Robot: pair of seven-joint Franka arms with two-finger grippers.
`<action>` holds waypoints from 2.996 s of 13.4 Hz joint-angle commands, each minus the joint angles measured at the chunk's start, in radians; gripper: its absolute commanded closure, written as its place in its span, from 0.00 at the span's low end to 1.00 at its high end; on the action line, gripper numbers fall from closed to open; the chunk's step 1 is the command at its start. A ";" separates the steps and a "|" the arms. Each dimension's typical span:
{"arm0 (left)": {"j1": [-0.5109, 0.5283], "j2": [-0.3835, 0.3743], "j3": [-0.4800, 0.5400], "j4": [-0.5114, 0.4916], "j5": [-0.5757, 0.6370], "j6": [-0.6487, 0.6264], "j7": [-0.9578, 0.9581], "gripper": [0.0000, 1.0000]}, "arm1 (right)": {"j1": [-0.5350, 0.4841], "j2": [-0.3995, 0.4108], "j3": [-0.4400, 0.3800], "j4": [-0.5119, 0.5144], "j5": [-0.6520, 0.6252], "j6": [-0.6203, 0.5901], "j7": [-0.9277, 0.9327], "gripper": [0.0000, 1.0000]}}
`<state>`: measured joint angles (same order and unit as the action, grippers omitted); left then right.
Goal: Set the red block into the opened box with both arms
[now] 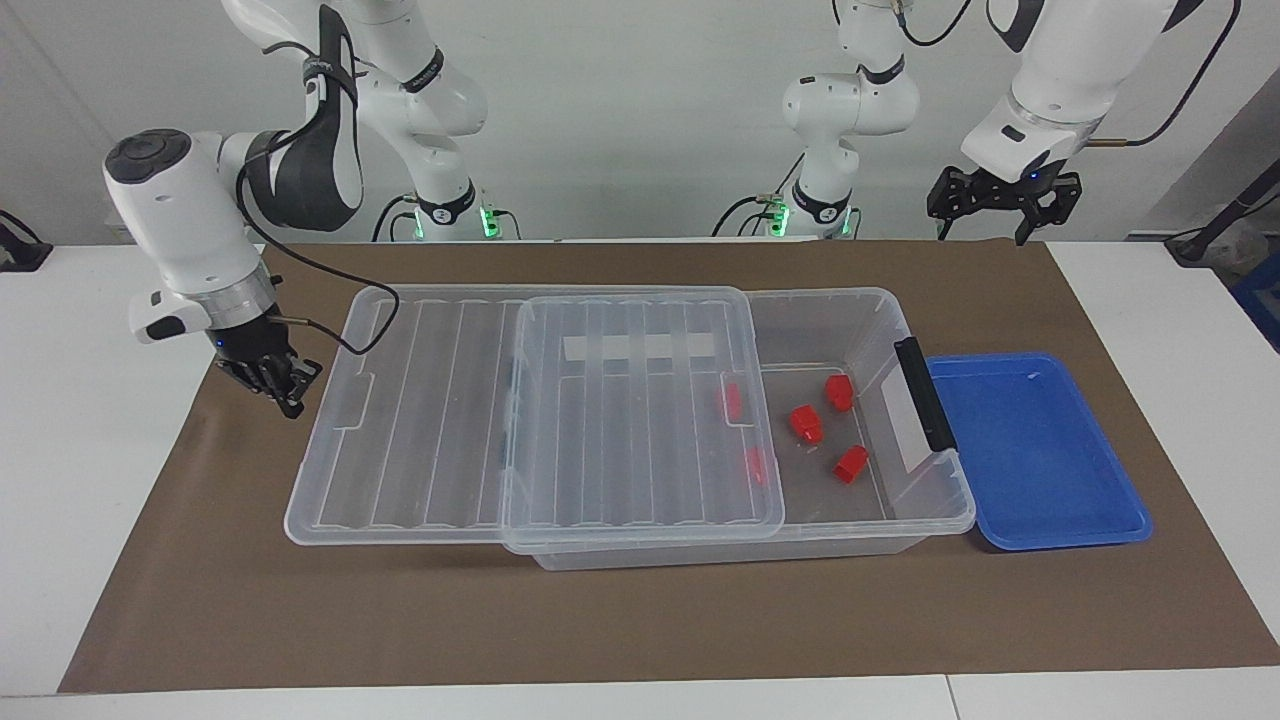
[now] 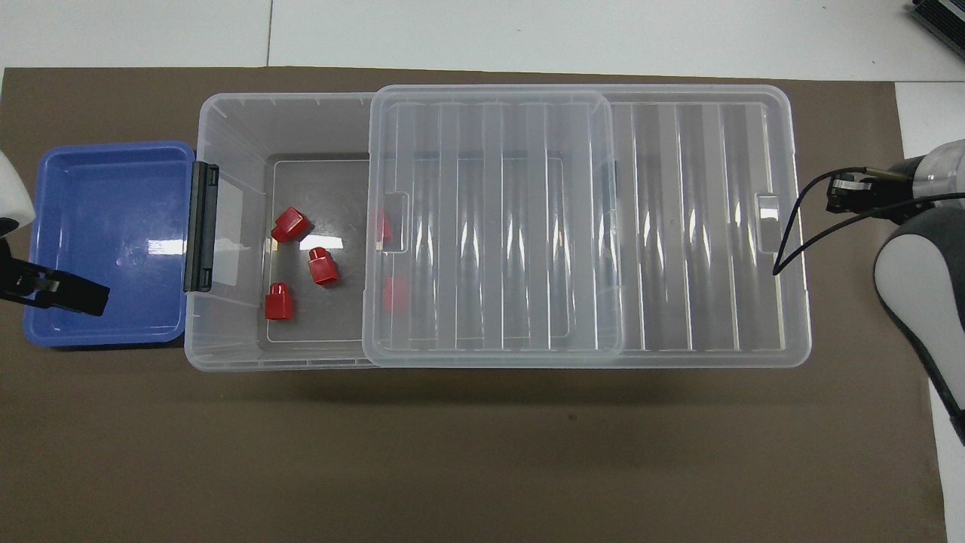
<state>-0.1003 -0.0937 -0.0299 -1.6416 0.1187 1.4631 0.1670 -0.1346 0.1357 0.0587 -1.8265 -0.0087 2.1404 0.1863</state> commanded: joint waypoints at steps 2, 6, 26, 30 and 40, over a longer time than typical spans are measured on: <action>-0.007 -0.021 0.015 -0.034 -0.019 0.078 0.008 0.00 | 0.056 0.007 0.006 -0.002 0.022 0.013 -0.021 1.00; -0.004 -0.021 0.013 -0.030 -0.017 0.077 0.008 0.00 | 0.122 0.005 0.012 -0.002 0.022 0.009 -0.021 1.00; 0.007 -0.021 0.016 -0.032 -0.017 0.075 0.006 0.00 | 0.339 0.004 0.012 -0.007 0.067 0.010 0.002 1.00; 0.007 -0.021 0.016 -0.032 -0.017 0.075 0.006 0.00 | 0.319 -0.025 0.009 -0.007 0.067 -0.019 0.008 1.00; 0.007 -0.021 0.016 -0.032 -0.019 0.075 0.006 0.00 | 0.211 -0.165 -0.002 0.042 0.046 -0.325 0.137 0.01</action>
<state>-0.0982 -0.0936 -0.0165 -1.6467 0.1174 1.5188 0.1670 0.1097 -0.0166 0.0519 -1.8146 0.0331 1.8767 0.3101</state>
